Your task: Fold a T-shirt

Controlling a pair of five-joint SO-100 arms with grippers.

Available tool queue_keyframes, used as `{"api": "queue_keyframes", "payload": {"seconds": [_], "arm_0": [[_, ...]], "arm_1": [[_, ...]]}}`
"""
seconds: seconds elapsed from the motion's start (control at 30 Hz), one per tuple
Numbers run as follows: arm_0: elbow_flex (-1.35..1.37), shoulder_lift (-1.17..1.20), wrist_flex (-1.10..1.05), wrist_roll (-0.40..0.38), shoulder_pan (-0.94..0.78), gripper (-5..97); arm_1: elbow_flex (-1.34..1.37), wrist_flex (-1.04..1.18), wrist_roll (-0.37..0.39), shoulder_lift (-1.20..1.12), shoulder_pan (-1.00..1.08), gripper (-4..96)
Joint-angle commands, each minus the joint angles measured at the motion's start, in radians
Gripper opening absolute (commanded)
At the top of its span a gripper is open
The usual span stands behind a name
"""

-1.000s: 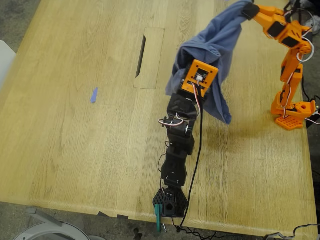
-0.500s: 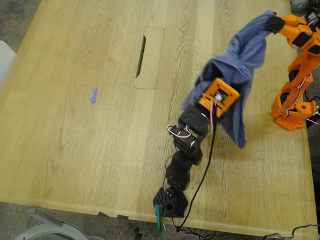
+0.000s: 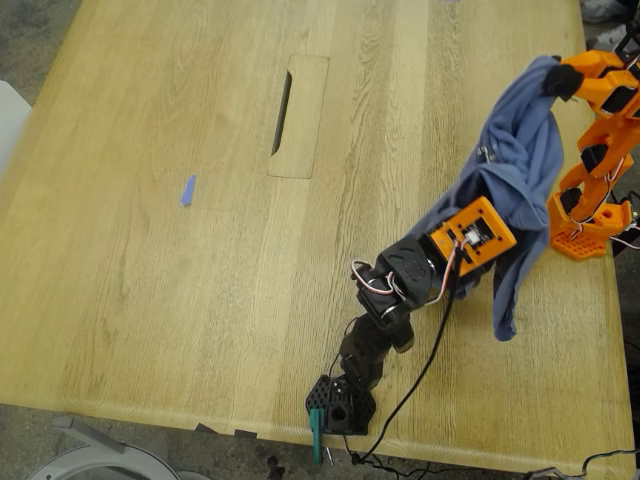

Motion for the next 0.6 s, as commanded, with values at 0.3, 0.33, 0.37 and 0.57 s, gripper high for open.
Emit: {"api": "queue_keyframes", "payload": {"seconds": [0.3,0.33,0.37,0.57], "arm_0": [[-0.043,0.129,0.097,0.009,0.239,0],[-0.043,0.132,0.112,0.009,0.239,0],[-0.043,0.138,0.127,0.008,0.239,0],[-0.034,0.156,0.195,-0.032,0.232,0]], "arm_1": [[0.023,0.121,-0.014,0.048,-0.1,0.4],[0.02,0.137,-0.011,0.048,-0.1,0.4],[0.015,0.149,-0.009,0.048,-0.1,0.4],[-0.011,0.262,0.014,0.044,-0.104,0.4]]}}
